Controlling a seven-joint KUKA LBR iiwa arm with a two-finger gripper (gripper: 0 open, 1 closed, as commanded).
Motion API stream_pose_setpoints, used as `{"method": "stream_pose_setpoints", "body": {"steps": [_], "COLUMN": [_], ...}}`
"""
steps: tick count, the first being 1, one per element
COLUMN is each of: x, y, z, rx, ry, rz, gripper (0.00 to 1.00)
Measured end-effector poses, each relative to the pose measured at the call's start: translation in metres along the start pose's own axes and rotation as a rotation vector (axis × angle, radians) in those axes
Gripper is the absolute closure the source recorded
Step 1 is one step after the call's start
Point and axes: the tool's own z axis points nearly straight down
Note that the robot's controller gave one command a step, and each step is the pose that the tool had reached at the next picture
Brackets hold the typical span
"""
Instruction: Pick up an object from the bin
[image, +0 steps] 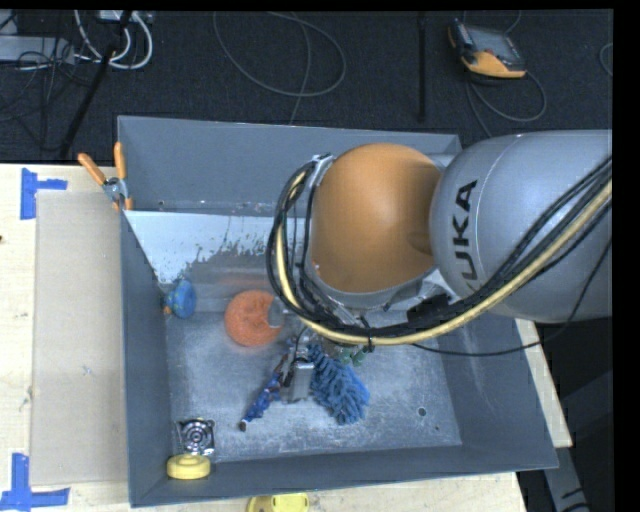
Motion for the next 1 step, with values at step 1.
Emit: {"method": "stream_pose_setpoints", "body": {"steps": [1], "x": [-0.0013], "y": [-0.0010], "z": [-0.0046], "rx": [-0.001], "ry": [-0.007], "rz": [0.004], "gripper": [0.00]}}
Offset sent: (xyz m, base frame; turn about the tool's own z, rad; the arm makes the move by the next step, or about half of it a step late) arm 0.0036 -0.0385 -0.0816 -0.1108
